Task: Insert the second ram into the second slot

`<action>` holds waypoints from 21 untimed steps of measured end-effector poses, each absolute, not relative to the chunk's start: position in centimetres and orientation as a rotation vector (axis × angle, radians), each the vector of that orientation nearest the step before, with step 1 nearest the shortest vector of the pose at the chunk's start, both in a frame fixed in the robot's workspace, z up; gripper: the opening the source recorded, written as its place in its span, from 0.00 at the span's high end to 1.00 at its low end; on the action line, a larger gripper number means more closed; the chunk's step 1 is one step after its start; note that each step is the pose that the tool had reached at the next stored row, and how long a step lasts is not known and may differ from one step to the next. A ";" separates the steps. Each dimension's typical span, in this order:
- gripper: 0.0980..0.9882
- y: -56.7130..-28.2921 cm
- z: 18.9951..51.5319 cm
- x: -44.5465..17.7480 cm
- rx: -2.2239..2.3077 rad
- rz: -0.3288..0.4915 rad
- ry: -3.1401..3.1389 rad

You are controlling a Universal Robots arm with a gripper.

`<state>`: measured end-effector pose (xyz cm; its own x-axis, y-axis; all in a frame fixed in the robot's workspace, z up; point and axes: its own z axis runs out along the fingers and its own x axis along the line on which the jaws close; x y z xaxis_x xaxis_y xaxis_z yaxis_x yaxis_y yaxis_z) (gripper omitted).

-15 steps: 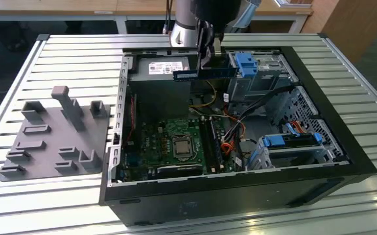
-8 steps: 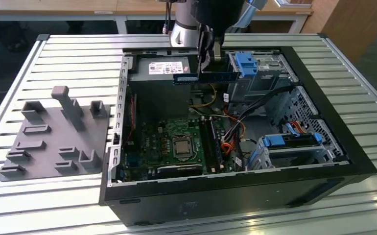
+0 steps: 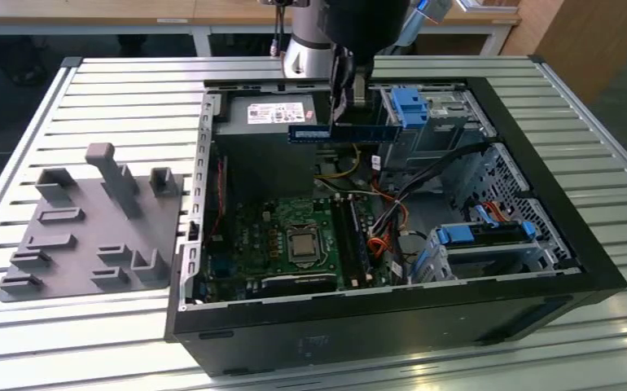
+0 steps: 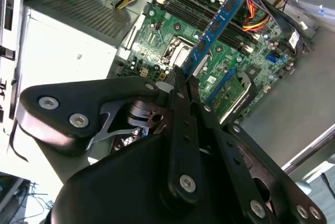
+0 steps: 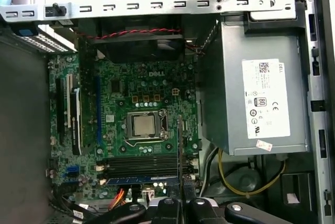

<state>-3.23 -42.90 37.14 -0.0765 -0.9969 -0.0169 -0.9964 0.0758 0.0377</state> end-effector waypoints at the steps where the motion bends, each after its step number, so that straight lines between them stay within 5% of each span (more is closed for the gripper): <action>1: 0.96 -42.9 37.1 -3.2 2.117 -0.061 -2.303; 21: 0.96 -42.9 36.7 -3.2 1.713 -0.051 -2.617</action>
